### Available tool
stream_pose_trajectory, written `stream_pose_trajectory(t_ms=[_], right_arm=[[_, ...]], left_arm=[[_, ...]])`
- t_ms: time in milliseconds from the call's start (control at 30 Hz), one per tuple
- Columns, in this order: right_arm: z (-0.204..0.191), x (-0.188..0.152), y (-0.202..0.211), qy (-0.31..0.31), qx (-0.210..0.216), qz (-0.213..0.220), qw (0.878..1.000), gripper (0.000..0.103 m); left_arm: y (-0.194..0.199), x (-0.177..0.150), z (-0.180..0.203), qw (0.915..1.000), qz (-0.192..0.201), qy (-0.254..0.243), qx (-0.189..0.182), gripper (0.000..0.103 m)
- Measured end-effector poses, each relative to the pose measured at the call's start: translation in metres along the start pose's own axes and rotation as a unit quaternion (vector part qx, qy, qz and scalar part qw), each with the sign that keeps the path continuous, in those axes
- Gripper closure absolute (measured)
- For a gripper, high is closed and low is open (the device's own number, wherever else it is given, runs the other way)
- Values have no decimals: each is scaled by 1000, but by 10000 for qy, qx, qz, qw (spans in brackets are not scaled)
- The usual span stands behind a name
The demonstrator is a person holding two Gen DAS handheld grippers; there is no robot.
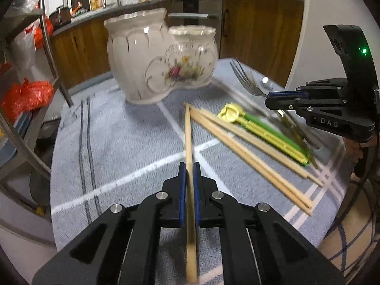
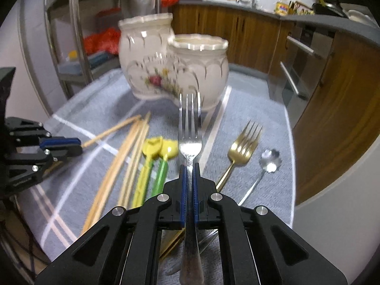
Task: Organize utensils
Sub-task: 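Lift the chopstick and silver fork and carry both toward the ceramic holder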
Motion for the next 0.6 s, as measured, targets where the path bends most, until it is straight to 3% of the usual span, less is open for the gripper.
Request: stream_pose_trajectory(t_ms=[300,600], right_arm=[[-3,13,47,14,-124,1139,9934,97],[-7,57,77,10,-483,2183,9747,97]], left_arm=[[35,16,-1,9945,1036,-111,52,97],[71,43,-5,9774,2088,-119,313,97]])
Point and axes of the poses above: each gripper's, at about its wrist camera, not at the fingertips, and y roughly against the way its jaws point, z to its right, x to its top, the point moved 5 cm from there along -y, roughly the way its jaws point, and after that the axes turned 1 degree about -x, right-handed, at the moved point
